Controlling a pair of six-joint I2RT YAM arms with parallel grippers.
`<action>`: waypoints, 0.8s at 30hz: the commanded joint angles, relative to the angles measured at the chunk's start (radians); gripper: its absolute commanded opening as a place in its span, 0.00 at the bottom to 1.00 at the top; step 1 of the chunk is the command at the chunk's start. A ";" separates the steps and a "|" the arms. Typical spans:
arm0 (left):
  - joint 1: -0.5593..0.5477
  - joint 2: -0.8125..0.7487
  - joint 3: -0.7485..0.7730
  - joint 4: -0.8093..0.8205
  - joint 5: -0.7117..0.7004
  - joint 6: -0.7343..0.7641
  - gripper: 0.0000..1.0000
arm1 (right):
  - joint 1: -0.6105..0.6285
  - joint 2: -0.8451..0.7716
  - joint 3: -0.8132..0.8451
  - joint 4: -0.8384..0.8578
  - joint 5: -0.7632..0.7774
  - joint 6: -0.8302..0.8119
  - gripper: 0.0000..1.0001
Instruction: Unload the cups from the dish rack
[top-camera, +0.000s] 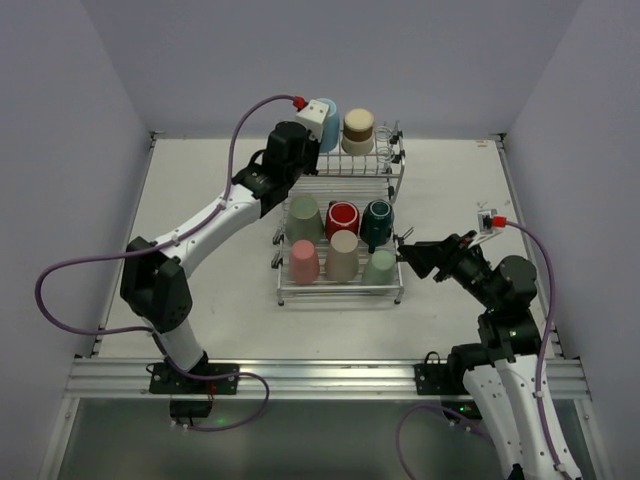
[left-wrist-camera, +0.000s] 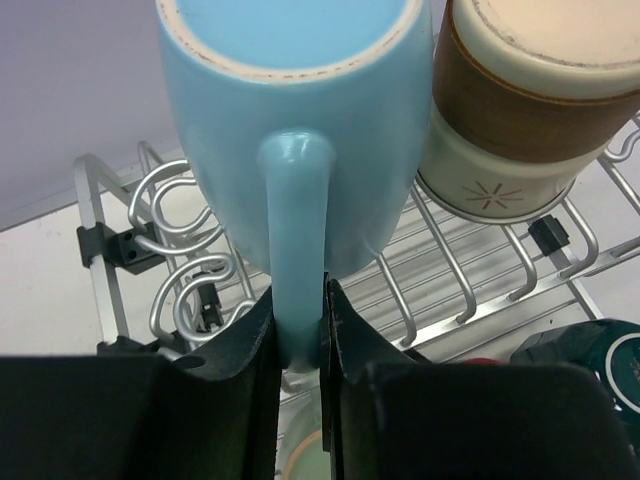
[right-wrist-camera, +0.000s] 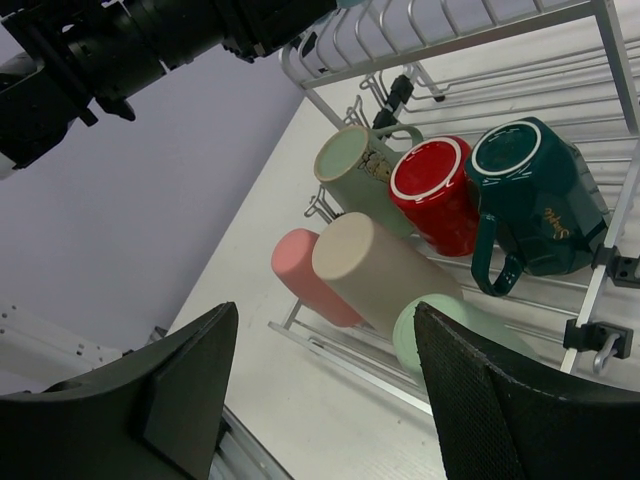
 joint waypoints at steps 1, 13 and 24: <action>0.002 -0.116 -0.025 0.153 -0.081 0.027 0.00 | 0.003 0.023 -0.003 0.053 -0.042 0.016 0.73; 0.002 -0.199 -0.099 0.239 -0.067 0.013 0.00 | 0.009 0.066 -0.006 0.095 -0.048 0.023 0.73; 0.002 -0.470 -0.219 0.193 0.066 -0.206 0.00 | 0.095 0.137 0.022 0.346 -0.067 0.229 0.73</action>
